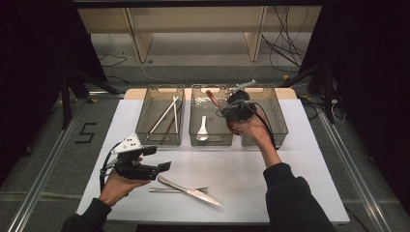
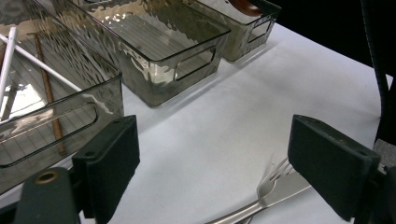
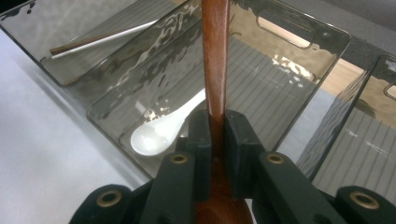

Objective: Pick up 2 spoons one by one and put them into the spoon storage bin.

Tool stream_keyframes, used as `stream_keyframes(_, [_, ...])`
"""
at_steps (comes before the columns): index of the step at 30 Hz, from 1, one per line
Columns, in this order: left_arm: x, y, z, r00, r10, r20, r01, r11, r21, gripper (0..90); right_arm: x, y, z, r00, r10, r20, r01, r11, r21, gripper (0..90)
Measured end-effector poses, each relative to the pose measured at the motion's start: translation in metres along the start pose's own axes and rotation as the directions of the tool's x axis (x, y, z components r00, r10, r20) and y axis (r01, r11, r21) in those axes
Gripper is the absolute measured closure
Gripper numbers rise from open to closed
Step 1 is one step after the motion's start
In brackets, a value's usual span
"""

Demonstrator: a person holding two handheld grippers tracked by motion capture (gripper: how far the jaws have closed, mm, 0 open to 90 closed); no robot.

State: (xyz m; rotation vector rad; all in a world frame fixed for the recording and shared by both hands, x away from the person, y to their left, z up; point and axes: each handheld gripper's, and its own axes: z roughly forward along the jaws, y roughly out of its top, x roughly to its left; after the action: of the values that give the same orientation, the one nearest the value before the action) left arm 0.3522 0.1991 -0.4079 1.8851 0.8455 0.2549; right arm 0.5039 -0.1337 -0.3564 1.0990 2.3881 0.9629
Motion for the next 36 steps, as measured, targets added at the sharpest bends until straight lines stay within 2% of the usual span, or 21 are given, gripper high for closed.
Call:
stream_keyframes(22, [-0.001, 0.001, 0.000, 1.0000, 0.005, 0.005, -0.005, 1.0000, -0.002, 16.1, 0.002, 0.019, 0.027, 0.9996, 0.027, 0.012, -0.027, 1.000, 0.013, 82.2])
stream_keyframes(36, [-0.002, 0.001, 0.002, 0.9999, 0.013, 0.007, -0.013, 0.9999, 0.008, 16.2, 0.000, 0.019, 0.045, 0.9989, 0.044, 0.017, -0.044, 0.998, 0.040, 82.0])
